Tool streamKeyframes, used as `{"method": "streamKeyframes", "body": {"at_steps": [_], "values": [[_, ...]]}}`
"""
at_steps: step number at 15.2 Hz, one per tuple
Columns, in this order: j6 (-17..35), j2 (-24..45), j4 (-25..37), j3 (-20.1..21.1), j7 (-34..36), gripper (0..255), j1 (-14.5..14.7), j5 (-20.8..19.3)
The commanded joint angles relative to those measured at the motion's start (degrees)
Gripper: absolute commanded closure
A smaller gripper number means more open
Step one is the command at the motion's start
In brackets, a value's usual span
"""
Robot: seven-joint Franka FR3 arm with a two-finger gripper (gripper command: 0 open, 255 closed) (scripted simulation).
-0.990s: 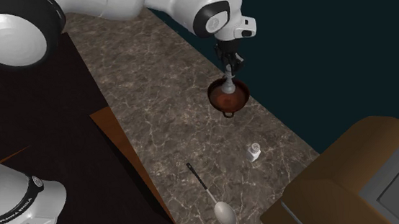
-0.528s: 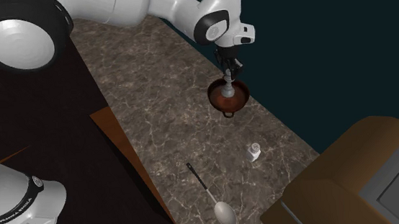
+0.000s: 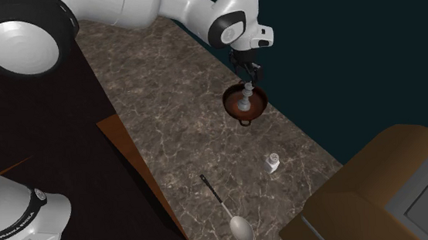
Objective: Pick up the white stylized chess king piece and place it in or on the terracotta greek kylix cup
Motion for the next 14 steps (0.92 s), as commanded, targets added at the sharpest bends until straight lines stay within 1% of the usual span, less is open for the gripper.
{"method": "streamKeyframes", "body": {"at_steps": [1, 2, 6, 14], "values": [[0.0, 0.0, 0.0, 0.0, 0.0, 0, 0.0, 0.0], [0.0, 0.0, 0.0, 0.0, 0.0, 0, 0.0, 0.0], [-3.8, -5.2, -1.4, -0.2, 0.1, 0, 0.4, -0.3], [-3.8, -5.2, -1.4, -0.2, 0.1, 0, 0.4, -0.3]]}}
